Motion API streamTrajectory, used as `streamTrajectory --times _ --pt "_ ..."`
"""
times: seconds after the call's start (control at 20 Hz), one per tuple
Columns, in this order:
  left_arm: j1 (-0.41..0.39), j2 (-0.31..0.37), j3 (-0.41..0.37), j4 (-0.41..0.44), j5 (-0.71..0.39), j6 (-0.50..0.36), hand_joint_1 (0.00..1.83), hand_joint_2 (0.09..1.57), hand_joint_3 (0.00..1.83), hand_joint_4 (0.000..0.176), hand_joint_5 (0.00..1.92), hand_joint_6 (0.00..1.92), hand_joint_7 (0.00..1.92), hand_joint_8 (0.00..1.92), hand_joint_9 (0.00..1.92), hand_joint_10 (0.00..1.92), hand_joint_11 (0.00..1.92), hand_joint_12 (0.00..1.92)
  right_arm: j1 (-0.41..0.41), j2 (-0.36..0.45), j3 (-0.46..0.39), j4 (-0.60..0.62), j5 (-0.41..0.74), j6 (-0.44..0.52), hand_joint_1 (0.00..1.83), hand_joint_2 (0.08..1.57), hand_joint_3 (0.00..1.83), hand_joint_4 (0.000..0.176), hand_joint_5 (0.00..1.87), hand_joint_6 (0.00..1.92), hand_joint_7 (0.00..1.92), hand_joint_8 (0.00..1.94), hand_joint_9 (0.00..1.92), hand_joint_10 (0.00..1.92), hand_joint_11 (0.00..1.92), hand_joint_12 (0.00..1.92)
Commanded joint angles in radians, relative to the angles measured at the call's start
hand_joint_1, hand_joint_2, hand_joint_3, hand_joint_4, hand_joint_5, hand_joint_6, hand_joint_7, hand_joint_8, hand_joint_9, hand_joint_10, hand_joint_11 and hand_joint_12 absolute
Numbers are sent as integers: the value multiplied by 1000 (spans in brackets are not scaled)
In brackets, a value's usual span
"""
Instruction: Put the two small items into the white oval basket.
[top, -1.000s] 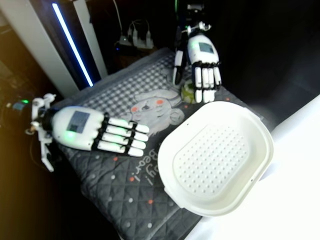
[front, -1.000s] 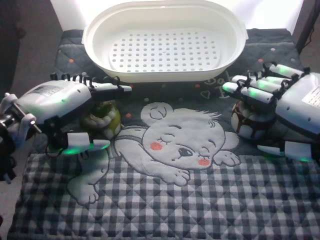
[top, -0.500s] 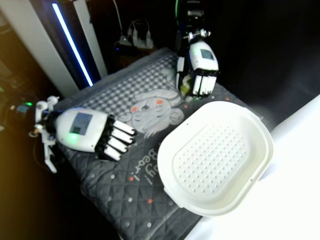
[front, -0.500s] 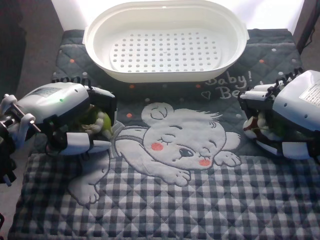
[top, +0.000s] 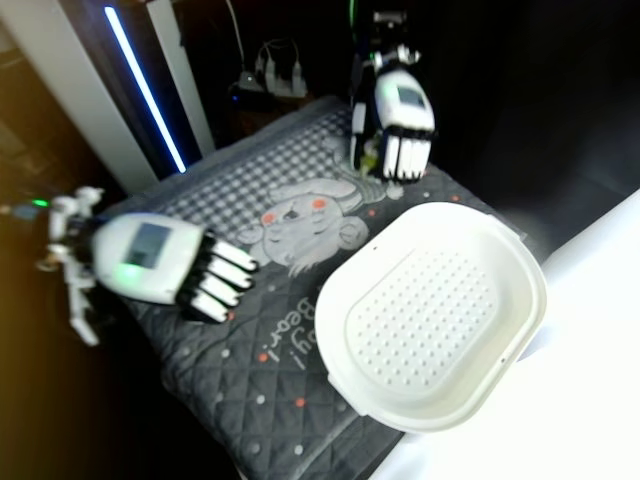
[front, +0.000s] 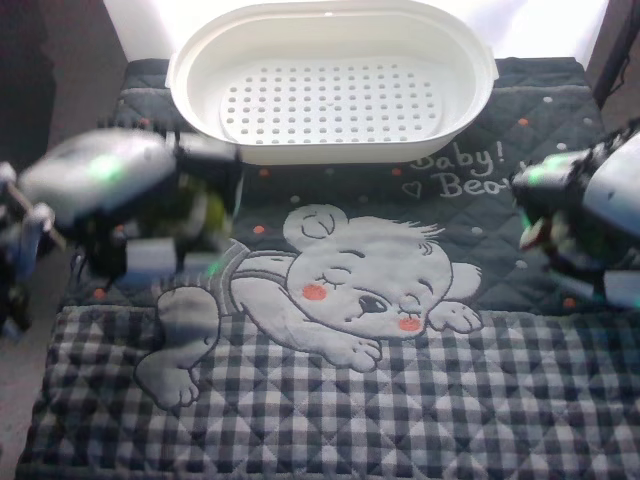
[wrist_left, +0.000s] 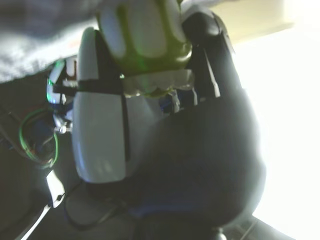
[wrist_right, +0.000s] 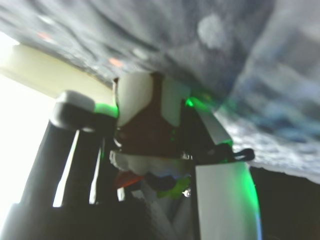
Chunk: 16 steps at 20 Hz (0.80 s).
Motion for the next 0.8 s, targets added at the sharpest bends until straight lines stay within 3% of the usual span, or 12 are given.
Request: streamTrajectory --times 0.0,0.15,0.2,0.3,0.35,0.4,0.45,0.5,0.55,0.6,0.7,0.75 --pt "-38 8 12 22 -130 -2 1260 1358 13 0 485 1654 524 1713 530 1833 426 1921 40 9 6 0 137 4 1119 1038 650 0 537 1718 732 1764 984 1921 1096 1921" --pt "-165 1 40 91 -46 0 1264 1356 3 0 504 1624 511 1704 562 1837 547 1921 133 -1 23 -13 123 -4 1107 1106 502 0 519 1721 715 1678 814 1921 935 1921" --pt "-211 -15 63 109 -10 0 1266 1353 1 0 505 1640 514 1677 574 1821 583 1921 163 -12 37 -14 113 -6 1164 1031 578 0 555 1636 801 1630 1018 1830 1079 1921" --pt "-276 -39 95 120 31 4 1275 1348 0 0 551 1575 485 1713 582 1821 630 1921 228 -37 68 -23 68 -20 1058 1236 188 0 605 1606 993 1830 1382 1759 1422 1921" --pt "-307 -52 110 116 51 23 1273 1349 0 0 553 1587 477 1714 584 1821 680 1921 278 -61 85 -23 27 -60 1063 1255 130 0 621 1584 1043 1867 1468 1747 1485 1921" --pt "-338 -69 128 111 76 44 1263 1363 5 0 524 1664 455 1741 563 1824 664 1921 331 -85 108 -26 -21 -100 1067 1252 108 0 642 1554 996 1926 1331 1886 1393 1921" --pt "-365 -88 150 110 105 52 1412 1327 0 0 438 1786 476 1713 575 1791 639 1921 369 -106 133 -28 -55 -103 1077 1249 91 0 659 1528 970 1938 1242 1914 1330 1921" --pt "-389 -110 176 110 130 53 1441 1323 0 0 397 1864 475 1718 569 1800 606 1921 396 -133 162 -28 -84 -103 1159 1036 561 0 611 1571 831 1785 1087 1920 1215 1921" --pt "-422 -142 215 110 160 53 1446 1321 0 0 394 1883 478 1718 573 1798 640 1921 419 -162 192 -26 -109 -103 1159 955 780 0 587 1672 800 1813 1080 1921 1195 1921" --pt "-444 -168 251 100 191 54 1299 1350 20 0 458 1728 484 1756 578 1818 710 1921 449 -192 227 -26 -146 -105 1118 1001 742 0 538 1768 741 1787 964 1921 1082 1921" --pt "-464 -222 319 60 233 59 1272 1333 34 0 490 1699 532 1700 599 1747 643 1921 491 -260 296 -25 -207 -109 1085 1054 673 0 524 1815 675 1784 884 1921 1007 1921" --pt "-470 -259 363 33 255 59 1271 1330 38 0 494 1708 537 1695 597 1733 616 1921 502 -290 330 -12 -233 -126 1263 1057 533 0 550 1900 660 1700 870 1921 982 1921"
